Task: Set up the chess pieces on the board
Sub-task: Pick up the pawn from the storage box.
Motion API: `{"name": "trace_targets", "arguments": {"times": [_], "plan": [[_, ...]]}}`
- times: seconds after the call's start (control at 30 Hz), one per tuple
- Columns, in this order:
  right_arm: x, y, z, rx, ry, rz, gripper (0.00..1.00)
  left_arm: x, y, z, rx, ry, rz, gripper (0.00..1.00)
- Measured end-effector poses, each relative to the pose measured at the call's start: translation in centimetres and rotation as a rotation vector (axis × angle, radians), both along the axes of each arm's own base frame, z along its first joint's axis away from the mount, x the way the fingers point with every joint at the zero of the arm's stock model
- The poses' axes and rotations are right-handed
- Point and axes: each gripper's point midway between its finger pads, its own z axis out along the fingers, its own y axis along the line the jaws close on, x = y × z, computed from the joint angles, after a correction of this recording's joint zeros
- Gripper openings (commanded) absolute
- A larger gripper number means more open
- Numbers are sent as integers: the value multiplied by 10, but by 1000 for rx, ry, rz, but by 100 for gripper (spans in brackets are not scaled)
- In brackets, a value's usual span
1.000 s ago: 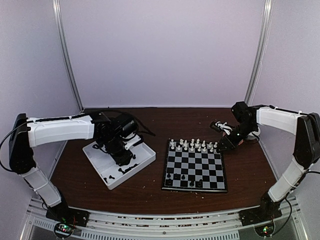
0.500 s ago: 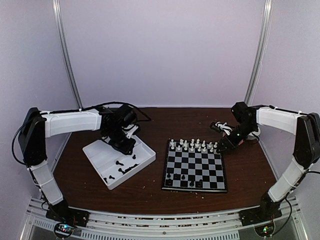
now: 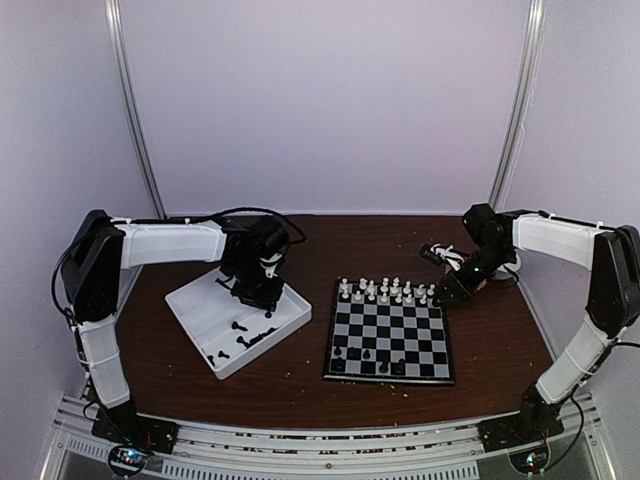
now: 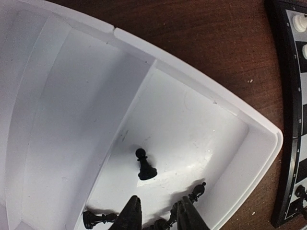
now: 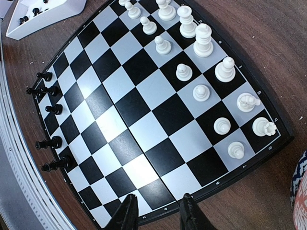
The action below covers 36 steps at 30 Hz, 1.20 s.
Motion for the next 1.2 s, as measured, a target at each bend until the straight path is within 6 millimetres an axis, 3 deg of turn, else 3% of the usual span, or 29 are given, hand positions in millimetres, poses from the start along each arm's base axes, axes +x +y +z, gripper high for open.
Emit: {"name": "trace_targets", "arguments": {"times": [0.43,0.77,1.2], "plan": [[-1,1,0,2,-2,10,32,13,4,-16,33,17,39,24],[-2,1,0,0,-2,16,32,12,5,-34,60,50,41,24],[-2,1,0,1,2,16,32,10,7,-42,74,65,40,10]]}}
